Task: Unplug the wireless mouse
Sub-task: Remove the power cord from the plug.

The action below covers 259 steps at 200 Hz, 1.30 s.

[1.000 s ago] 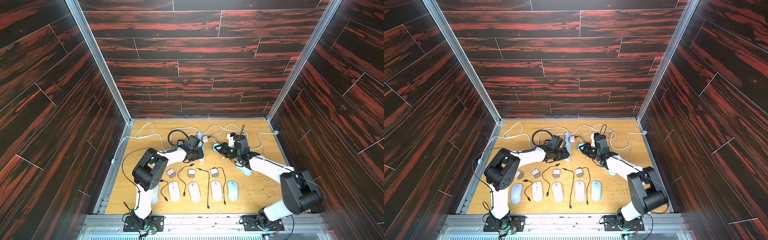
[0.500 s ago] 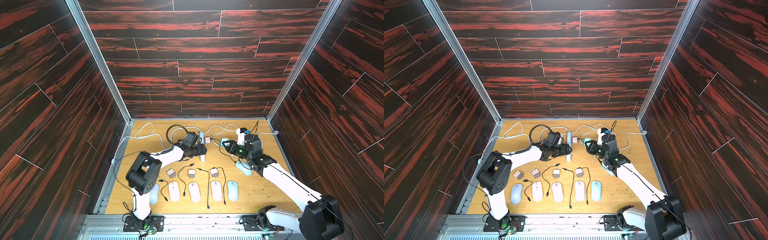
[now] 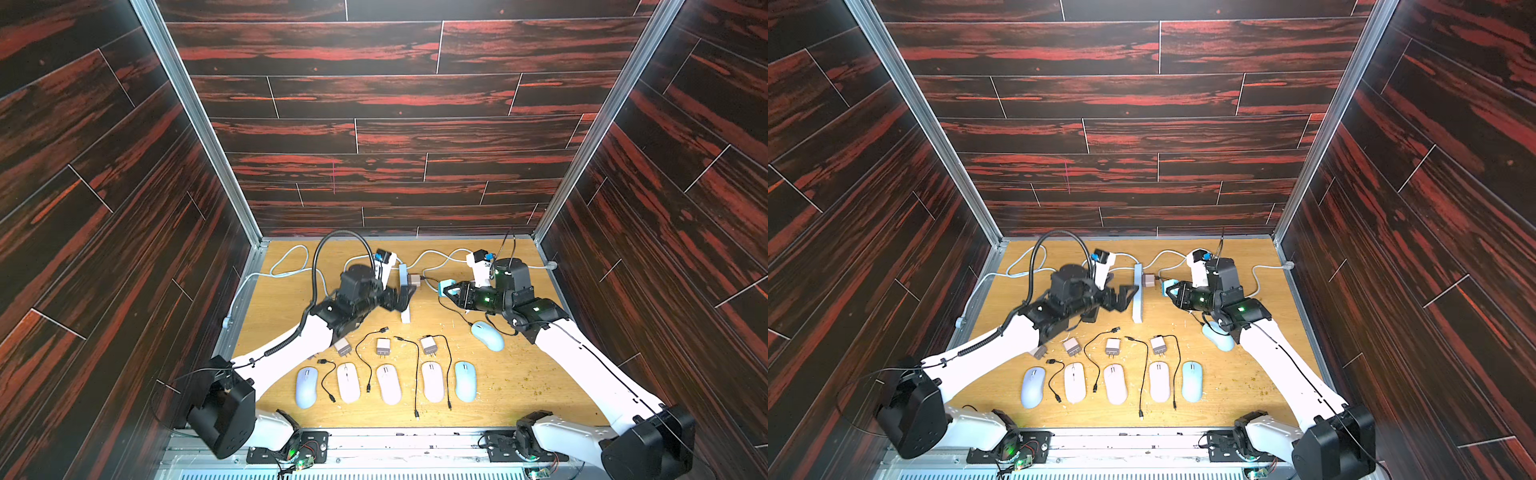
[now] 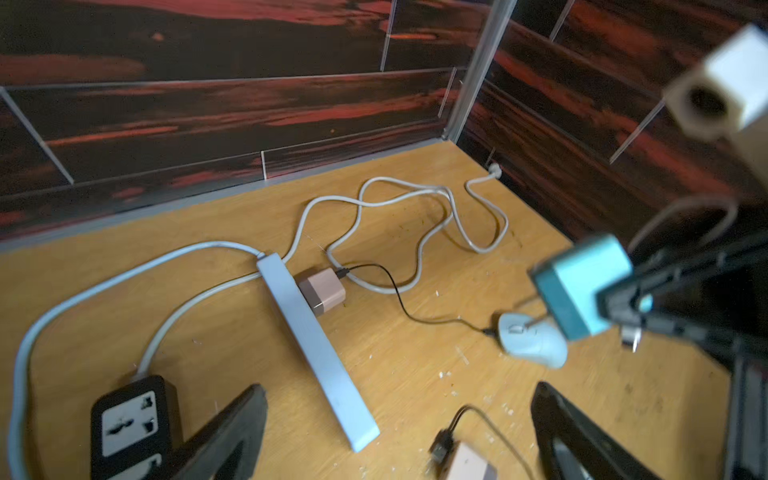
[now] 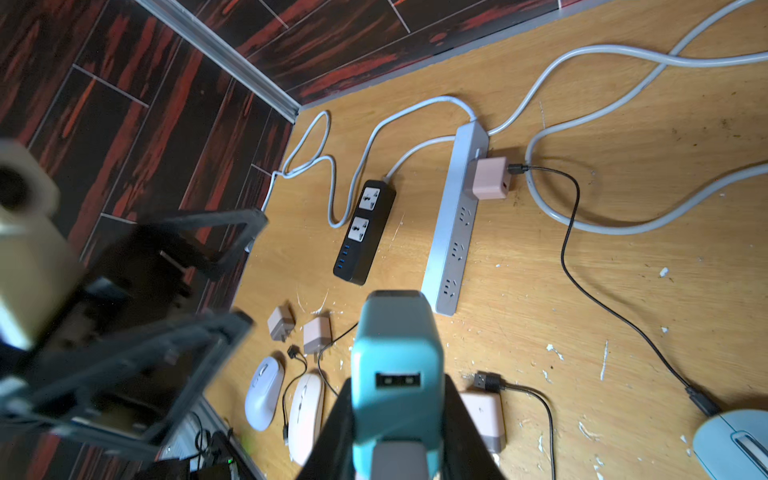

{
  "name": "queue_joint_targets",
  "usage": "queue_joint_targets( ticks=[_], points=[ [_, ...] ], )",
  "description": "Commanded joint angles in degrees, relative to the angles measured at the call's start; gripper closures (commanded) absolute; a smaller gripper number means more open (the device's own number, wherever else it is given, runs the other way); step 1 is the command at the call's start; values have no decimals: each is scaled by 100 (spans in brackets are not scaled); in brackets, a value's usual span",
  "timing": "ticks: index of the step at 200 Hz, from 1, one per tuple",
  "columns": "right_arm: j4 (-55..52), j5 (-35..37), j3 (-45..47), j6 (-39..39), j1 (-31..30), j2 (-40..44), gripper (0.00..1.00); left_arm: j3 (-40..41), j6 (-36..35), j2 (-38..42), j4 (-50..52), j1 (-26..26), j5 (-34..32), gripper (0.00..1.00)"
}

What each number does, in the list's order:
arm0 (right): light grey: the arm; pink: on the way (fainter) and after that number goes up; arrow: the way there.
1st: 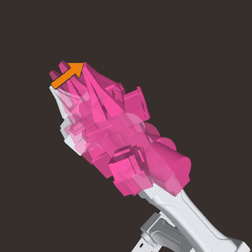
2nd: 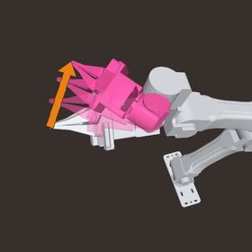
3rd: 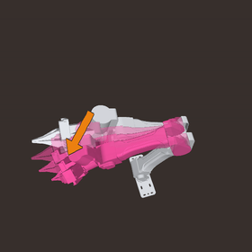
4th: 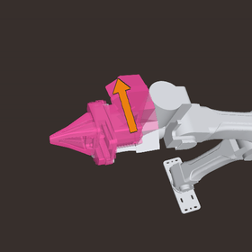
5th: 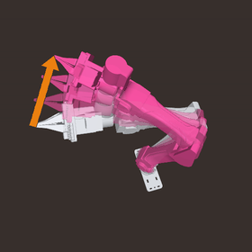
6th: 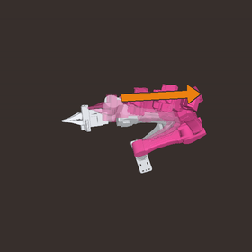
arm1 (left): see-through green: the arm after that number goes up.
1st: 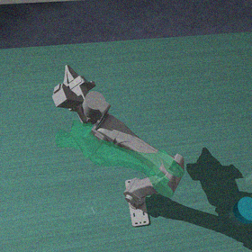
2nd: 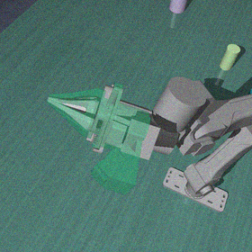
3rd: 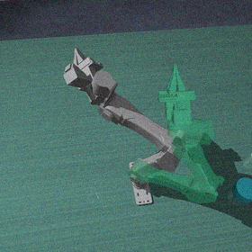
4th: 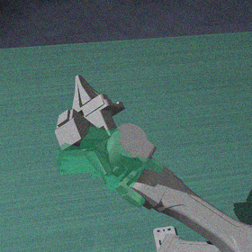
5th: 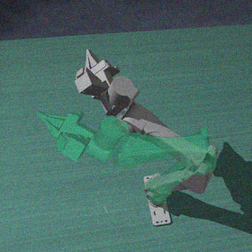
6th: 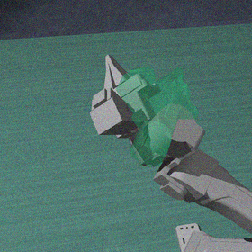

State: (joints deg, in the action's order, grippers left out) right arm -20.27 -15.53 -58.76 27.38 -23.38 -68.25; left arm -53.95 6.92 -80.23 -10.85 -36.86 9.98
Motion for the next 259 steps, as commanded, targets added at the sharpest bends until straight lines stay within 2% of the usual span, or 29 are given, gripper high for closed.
queue_joint_targets(
  ticks=[1, 16, 35, 99, 183, 214, 259],
  points=[
    [-245, -685, -202, -326, 9, 115, 100, 287, -1871, 266, -780, -281, 653, 5],
    [-232, -1224, -272, -413, -5, 37, 100, 251, -2589, 278, -531, -383, 1219, 17],
    [-261, -1556, -348, -499, -69, -22, 100, 224, -2994, 264, -426, -461, 1506, 19],
    [-431, -1667, -394, -540, -106, -237, 100, 189, -2751, 179, -706, -545, 1618, 21],
    [-521, -2163, -411, -628, -342, -519, 100, 107, -2564, 22, -910, -611, 1043, 32],
    [-674, -2321, -565, -671, -411, -593, 100, 88, -2808, 43, -789, -604, 907, 36],
    [-653, -2456, -655, -649, -501, -647, 100, -4, -3283, 69, -419, -619, 737, 51]
  ],
)
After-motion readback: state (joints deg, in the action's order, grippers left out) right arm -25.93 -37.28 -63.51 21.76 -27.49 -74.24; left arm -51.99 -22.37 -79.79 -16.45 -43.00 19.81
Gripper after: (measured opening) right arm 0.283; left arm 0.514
